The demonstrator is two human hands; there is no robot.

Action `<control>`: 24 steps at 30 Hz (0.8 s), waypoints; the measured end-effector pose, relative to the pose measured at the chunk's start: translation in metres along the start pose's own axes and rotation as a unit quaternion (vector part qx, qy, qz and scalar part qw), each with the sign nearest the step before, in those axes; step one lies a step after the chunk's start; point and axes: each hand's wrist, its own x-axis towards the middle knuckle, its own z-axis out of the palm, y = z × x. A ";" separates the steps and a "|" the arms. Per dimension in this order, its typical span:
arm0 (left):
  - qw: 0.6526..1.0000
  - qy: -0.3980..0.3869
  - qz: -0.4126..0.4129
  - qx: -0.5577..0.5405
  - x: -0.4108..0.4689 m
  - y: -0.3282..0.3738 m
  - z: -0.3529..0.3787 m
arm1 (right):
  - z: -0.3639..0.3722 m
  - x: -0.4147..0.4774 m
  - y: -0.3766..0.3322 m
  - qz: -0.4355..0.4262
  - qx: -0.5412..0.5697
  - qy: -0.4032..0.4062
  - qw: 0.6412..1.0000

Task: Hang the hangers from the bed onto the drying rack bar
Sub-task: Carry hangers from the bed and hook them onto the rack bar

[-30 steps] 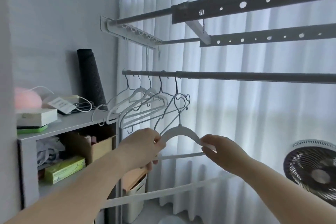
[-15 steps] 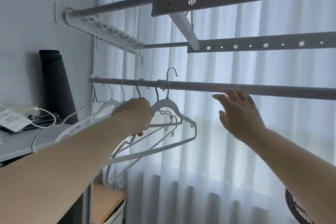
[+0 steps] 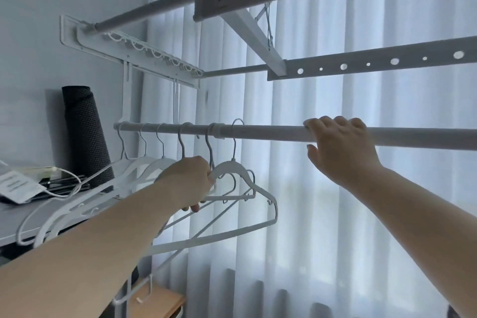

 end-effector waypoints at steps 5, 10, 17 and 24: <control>1.000 0.008 -0.001 -0.008 -0.005 -0.001 0.014 | 0.018 0.002 0.001 -0.005 -0.003 0.094 0.996; 1.000 0.019 0.004 0.019 -0.004 0.006 0.016 | 0.022 0.002 -0.001 -0.007 0.005 0.117 0.993; 1.000 0.014 0.012 0.019 -0.010 0.019 0.021 | 0.005 -0.002 0.001 -0.016 0.010 0.039 0.999; 0.999 0.046 0.014 0.015 -0.019 0.026 0.017 | 0.007 -0.010 0.002 -0.020 0.051 0.050 0.997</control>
